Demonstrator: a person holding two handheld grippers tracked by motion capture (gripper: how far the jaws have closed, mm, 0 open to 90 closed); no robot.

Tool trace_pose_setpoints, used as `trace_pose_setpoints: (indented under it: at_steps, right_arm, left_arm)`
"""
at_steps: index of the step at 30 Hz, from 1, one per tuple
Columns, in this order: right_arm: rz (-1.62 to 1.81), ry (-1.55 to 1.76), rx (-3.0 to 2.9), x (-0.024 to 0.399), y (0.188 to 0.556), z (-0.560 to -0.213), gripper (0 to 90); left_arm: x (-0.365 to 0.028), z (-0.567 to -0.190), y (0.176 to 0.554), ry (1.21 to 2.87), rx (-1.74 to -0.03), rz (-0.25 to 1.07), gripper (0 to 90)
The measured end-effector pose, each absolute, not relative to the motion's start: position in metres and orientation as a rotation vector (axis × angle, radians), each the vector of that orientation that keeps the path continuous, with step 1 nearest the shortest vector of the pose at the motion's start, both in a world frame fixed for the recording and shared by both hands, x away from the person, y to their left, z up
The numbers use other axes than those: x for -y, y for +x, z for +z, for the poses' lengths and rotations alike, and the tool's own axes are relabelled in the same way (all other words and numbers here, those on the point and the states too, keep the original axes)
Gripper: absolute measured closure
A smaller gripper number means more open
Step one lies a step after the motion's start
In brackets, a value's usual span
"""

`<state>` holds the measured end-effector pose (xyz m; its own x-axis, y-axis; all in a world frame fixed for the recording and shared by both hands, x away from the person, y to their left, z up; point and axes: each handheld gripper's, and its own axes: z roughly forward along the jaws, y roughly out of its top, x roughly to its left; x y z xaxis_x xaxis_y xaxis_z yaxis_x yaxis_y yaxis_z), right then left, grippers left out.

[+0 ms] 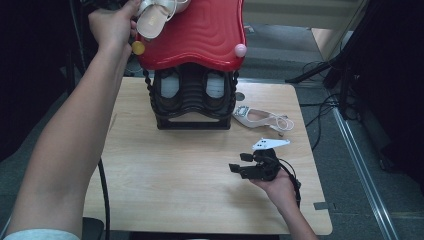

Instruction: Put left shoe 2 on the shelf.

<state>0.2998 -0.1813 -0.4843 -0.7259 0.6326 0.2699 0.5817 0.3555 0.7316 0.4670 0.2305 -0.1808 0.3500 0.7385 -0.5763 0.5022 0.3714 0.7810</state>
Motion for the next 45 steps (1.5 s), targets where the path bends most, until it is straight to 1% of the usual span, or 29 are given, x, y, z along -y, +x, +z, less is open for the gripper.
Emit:
trace_pose_setpoints:
  at_steps: [5,7,10,17,21,23,25,31,34,38,45]
  right_arm:
    - [1.326,1.138,-2.541,0.181,0.300,-0.485,37.5]
    - [1.323,1.133,-2.543,0.180,0.300,-0.485,37.5]
    - [1.319,1.136,-2.546,0.179,0.300,-0.485,37.6]
    - [1.316,1.125,-2.544,0.178,0.300,-0.486,37.5]
    - [1.312,1.131,-2.544,0.178,0.300,-0.486,37.5]
    - [1.314,1.129,-2.543,0.178,0.300,-0.486,37.5]
    - [1.312,1.136,-2.542,0.178,0.300,-0.486,37.5]
    - [1.311,1.140,-2.544,0.179,0.300,-0.486,37.5]
    - [1.310,1.134,-2.543,0.178,0.300,-0.486,37.6]
    - [1.314,1.130,-2.543,0.178,0.301,-0.485,37.6]
    - [1.310,1.127,-2.545,0.178,0.301,-0.485,37.5]
  left_arm:
    - [-0.232,-0.195,0.466,1.277,-1.314,0.237,81.8]
    - [-0.231,-0.198,0.464,1.303,-1.316,0.251,81.2]
    - [-0.228,-0.201,0.459,1.361,-1.313,0.309,80.4]
    - [-0.223,-0.202,0.450,1.480,-1.287,0.357,77.3]
    - [-0.225,-0.201,0.449,1.488,-1.280,0.329,72.5]
    - [-0.228,-0.200,0.448,1.481,-1.271,0.319,67.2]
    - [-0.231,-0.199,0.447,1.477,-1.266,0.315,65.2]
    - [-0.233,-0.190,0.443,1.485,-1.237,0.268,55.0]
    - [-0.232,-0.184,0.438,1.504,-1.225,0.268,52.1]
    - [-0.236,-0.178,0.434,1.506,-1.204,0.247,50.8]
    - [-0.247,-0.177,0.432,1.505,-1.230,0.279,51.2]
